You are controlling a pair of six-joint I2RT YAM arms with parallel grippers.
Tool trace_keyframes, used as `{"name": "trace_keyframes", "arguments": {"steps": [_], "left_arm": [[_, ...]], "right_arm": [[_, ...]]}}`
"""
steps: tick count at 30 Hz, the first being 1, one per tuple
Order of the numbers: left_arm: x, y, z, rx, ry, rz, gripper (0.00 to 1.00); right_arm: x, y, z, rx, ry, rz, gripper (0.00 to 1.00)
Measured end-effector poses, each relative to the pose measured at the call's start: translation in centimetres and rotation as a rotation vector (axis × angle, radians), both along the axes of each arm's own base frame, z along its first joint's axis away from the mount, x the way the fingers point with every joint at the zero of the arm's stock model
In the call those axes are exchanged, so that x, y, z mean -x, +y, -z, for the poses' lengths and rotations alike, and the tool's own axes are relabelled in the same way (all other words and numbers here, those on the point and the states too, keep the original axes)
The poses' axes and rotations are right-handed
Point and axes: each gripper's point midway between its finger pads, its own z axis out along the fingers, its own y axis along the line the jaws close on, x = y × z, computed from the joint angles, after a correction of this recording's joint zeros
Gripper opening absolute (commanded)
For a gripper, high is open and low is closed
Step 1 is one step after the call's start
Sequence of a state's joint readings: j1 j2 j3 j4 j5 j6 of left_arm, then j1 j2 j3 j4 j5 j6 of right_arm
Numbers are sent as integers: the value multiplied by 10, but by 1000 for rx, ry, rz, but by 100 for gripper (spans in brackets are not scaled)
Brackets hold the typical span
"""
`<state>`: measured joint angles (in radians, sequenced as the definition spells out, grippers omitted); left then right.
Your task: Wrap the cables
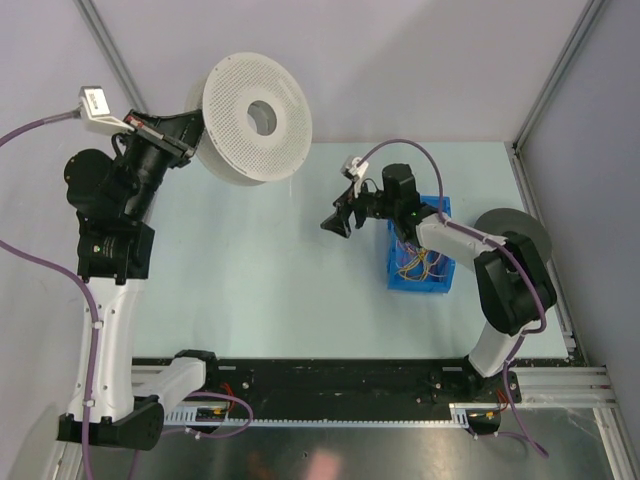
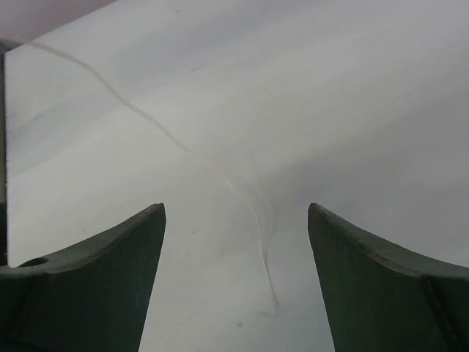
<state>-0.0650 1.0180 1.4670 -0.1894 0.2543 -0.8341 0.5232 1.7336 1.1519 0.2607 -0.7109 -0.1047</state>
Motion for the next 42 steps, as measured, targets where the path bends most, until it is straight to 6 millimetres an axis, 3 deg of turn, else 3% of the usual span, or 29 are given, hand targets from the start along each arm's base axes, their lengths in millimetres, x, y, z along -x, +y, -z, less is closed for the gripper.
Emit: {"name": "trace_keyframes", "arguments": {"steps": [3, 5, 12, 15, 21, 24, 26, 31, 32, 35, 38, 42], "left_arm": [[-2, 3, 0, 4, 0, -19, 0], [-2, 4, 0, 7, 0, -26, 0], [-4, 7, -1, 12, 2, -44, 0], [-4, 8, -1, 17, 2, -49, 0], [-4, 10, -2, 26, 2, -61, 0], [-4, 10, -3, 39, 5, -61, 0], [-4, 10, -3, 46, 7, -60, 0], [-5, 13, -3, 59, 10, -71, 0], [-5, 14, -3, 62, 10, -82, 0], [-9, 22, -2, 64, 12, -127, 0], [-17, 34, 8, 53, 33, -201, 0], [-37, 47, 38, -24, 105, -298, 0]], "right_arm": [[-9, -8, -2, -4, -4, 38, 85], [-3, -2, -6, -12, -7, 31, 85], [29, 48, -33, -98, -105, -48, 92], [30, 64, -43, -145, -165, -46, 93], [20, 89, -19, -165, -206, 4, 89], [20, 102, 2, -158, -203, 7, 82], [25, 110, 14, -151, -202, -1, 70], [38, 129, 30, -153, -210, -35, 12], [42, 132, 32, -154, -203, -45, 6], [47, 133, 30, -150, -207, -65, 1], [58, 119, 25, -105, -203, -98, 0], [80, 97, -13, -58, -277, -168, 0]]}}
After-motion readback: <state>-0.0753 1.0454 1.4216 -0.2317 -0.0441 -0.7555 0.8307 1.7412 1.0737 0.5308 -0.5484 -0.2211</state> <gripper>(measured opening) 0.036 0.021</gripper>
